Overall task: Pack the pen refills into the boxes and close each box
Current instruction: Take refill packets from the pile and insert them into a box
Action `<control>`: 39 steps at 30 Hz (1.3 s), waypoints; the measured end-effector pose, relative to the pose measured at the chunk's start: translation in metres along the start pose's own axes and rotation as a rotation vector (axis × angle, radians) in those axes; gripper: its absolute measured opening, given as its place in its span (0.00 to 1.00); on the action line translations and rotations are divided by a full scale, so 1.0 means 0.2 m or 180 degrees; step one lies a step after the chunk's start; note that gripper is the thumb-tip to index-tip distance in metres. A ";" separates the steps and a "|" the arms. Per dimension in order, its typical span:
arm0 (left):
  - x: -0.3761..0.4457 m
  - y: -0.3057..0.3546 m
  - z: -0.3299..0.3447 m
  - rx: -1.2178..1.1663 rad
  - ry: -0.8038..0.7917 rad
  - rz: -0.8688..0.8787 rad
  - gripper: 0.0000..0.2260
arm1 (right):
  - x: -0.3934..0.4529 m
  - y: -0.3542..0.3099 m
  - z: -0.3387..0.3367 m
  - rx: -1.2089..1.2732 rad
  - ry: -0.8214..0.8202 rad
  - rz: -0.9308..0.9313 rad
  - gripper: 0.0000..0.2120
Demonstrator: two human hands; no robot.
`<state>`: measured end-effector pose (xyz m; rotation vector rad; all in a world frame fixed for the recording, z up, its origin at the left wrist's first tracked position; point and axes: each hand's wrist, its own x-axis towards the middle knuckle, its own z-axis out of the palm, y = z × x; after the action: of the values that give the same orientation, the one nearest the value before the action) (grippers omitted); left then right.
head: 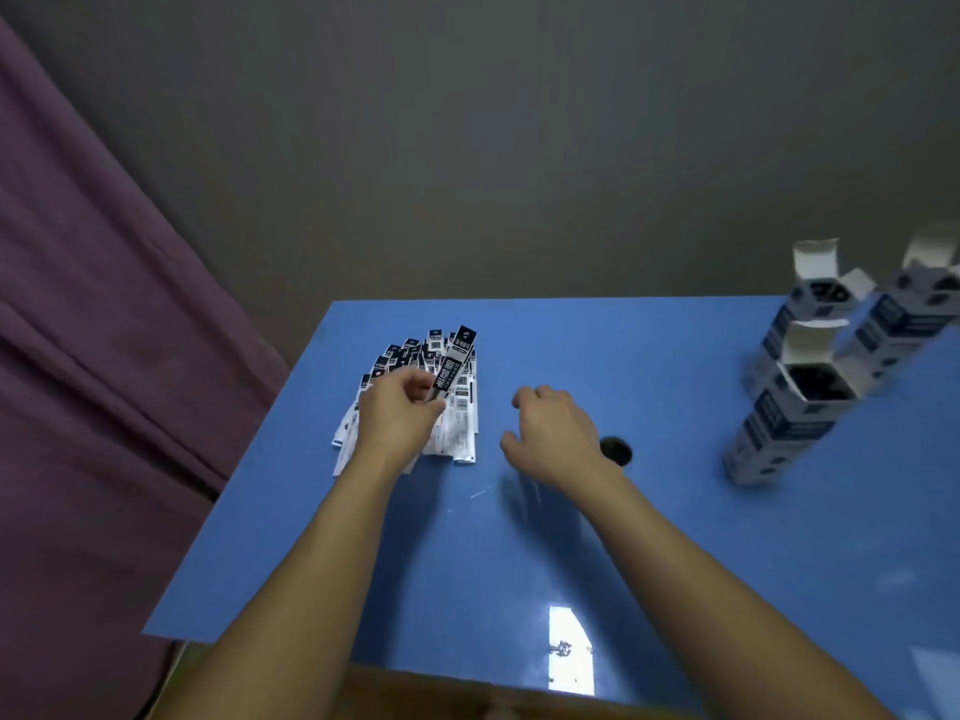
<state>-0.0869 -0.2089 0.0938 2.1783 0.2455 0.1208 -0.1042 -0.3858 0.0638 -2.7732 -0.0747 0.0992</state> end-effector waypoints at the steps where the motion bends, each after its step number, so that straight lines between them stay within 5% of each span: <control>1: -0.03 0.03 0.04 0.0003 -0.0071 0.0044 0.09 | -0.04 0.03 -0.02 -0.0027 0.0022 0.0113 0.20; 9: -0.34 0.17 0.26 -0.0161 -0.0566 0.0335 0.09 | -0.43 0.30 -0.17 -0.0179 0.0190 0.0664 0.17; 22: -0.68 0.45 0.46 -0.0204 -0.0568 0.0411 0.07 | -0.83 0.75 -0.41 -0.0194 0.0387 0.0712 0.19; 39: -1.00 0.69 0.98 -0.0690 0.0028 -0.0302 0.07 | -0.94 1.54 -0.58 -0.0101 -0.0111 -0.0181 0.23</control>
<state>-0.2299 -0.4874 0.0931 1.9479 0.3251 0.0988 -0.2702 -0.7264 0.0723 -2.7989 -0.1655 0.1329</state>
